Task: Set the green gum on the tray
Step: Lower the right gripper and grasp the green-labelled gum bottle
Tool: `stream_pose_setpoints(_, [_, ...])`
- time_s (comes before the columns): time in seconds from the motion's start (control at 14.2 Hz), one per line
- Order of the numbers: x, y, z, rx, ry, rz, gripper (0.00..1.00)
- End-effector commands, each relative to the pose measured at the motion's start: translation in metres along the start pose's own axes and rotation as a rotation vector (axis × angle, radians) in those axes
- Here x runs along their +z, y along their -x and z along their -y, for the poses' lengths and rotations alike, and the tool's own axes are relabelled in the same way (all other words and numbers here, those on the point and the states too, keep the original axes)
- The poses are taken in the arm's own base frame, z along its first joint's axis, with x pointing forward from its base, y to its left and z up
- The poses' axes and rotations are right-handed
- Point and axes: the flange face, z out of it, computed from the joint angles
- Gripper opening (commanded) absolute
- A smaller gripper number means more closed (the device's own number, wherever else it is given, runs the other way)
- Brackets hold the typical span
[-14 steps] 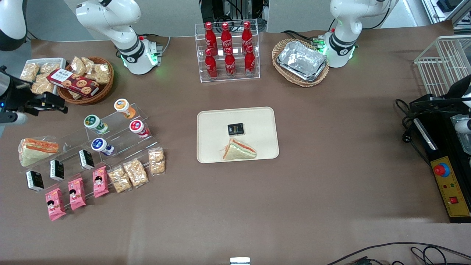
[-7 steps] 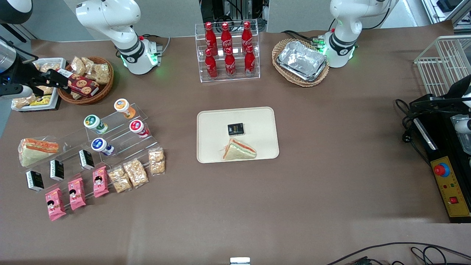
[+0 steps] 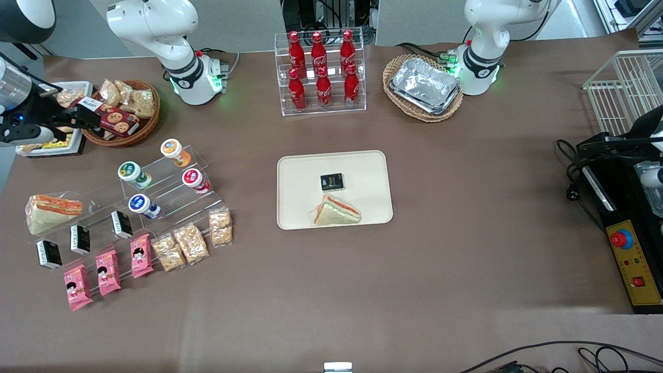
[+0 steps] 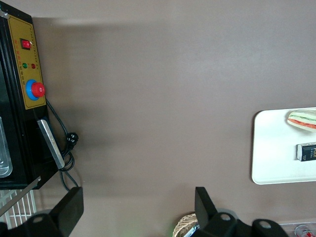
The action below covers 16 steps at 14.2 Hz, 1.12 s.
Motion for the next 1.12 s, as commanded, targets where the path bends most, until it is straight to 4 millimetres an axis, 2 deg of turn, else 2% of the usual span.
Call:
stream_pose_setpoints(0.0, [0.025,-0.009,-0.003,-0.012,0.016,0.007,1.0])
stream_pose_setpoints(0.28, [0.069,-0.032,-0.005,-0.012,0.026,0.032,1.0])
stream_pose_setpoints(0.63, [0.141,-0.02,-0.008,-0.007,0.022,0.016,1.0])
stream_pose_setpoints(0.91, [0.176,-0.021,-0.005,-0.02,0.028,0.006,1.0])
stream_pose_setpoints(1.05, [0.182,-0.023,-0.007,-0.02,0.03,0.009,1.0])
